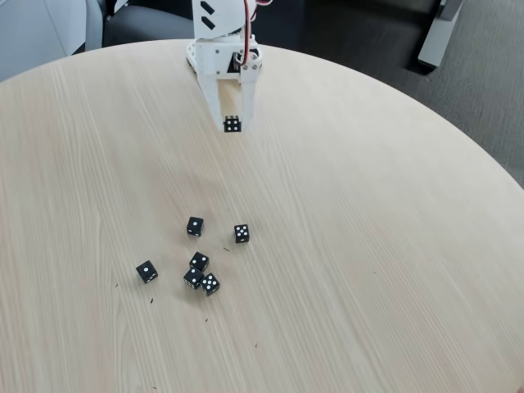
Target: Pick up the dice with number 6
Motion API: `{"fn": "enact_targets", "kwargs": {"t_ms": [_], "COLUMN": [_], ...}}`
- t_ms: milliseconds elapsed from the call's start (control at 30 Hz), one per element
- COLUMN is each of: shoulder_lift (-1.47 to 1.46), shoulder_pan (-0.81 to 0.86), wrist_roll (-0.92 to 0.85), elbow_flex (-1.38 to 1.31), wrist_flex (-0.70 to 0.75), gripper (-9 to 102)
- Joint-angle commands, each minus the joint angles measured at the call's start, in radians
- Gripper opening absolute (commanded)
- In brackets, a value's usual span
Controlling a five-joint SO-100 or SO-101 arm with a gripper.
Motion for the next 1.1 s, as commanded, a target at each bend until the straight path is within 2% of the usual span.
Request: {"fn": "enact_targets", "kwargs": {"t_ms": [0, 400, 633, 1067], "shoulder_lift": [0.017, 0.020, 0.020, 0.020], "shoulder_pan": [0.008, 0.006, 0.006, -0.008], "wrist_roll": [-0.037, -0.189, -0.453, -0.489], "elbow_flex": [-0.002, 0.067, 0.067, 0.069], "wrist_flex": [0.003, -0.003, -0.014, -0.014], "gripper": [0, 0, 0, 0]}}
